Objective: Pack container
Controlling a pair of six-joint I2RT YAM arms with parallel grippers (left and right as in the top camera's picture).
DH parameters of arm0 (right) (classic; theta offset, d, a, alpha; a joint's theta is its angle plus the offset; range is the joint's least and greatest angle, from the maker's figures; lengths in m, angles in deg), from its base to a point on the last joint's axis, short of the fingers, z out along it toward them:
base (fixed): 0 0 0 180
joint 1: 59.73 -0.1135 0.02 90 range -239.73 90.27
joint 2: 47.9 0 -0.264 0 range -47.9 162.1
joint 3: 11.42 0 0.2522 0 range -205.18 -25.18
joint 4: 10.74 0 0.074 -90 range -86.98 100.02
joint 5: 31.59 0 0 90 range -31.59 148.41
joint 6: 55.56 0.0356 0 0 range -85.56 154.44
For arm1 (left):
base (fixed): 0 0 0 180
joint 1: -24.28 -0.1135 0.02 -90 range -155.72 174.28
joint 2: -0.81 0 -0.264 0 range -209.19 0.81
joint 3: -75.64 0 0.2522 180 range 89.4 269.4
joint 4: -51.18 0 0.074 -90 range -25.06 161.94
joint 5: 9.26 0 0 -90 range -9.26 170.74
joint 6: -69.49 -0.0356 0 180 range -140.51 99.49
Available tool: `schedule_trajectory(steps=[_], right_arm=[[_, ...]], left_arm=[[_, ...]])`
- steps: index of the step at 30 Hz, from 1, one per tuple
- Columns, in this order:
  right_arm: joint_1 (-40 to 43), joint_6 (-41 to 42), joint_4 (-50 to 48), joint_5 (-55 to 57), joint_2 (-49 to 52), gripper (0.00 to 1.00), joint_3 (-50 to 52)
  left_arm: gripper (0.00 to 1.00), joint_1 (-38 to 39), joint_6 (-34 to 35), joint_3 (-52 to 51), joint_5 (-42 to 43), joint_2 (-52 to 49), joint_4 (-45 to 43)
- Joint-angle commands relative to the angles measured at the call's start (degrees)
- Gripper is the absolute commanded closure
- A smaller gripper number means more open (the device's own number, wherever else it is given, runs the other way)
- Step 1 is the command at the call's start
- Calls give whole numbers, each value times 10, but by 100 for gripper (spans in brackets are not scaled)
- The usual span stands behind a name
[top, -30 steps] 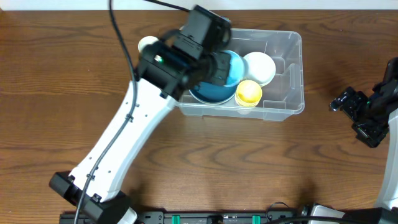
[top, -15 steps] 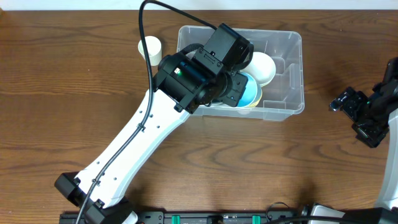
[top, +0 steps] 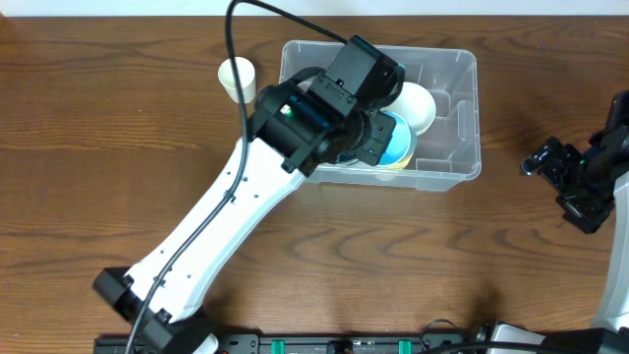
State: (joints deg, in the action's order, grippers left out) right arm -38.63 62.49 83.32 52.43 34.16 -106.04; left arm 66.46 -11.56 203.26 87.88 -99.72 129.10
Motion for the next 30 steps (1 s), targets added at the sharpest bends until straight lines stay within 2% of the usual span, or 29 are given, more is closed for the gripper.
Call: schedule_trajectory(steps=[1,10,21,30], right_arm=[[3,6,1,-1,-6,1,0],[3,6,1,-1,-6,1,0],[3,6,1,-1,-6,1,0],[3,6,1,0,-6,1,0]], left_arm=[[94,1,-6,7,-2,-45,0],[94,2,-6,7,-2,-118,-17],[94,2,-6,7,-3,-121,-33],[94,-1,-6,7,-51,-123,-69]])
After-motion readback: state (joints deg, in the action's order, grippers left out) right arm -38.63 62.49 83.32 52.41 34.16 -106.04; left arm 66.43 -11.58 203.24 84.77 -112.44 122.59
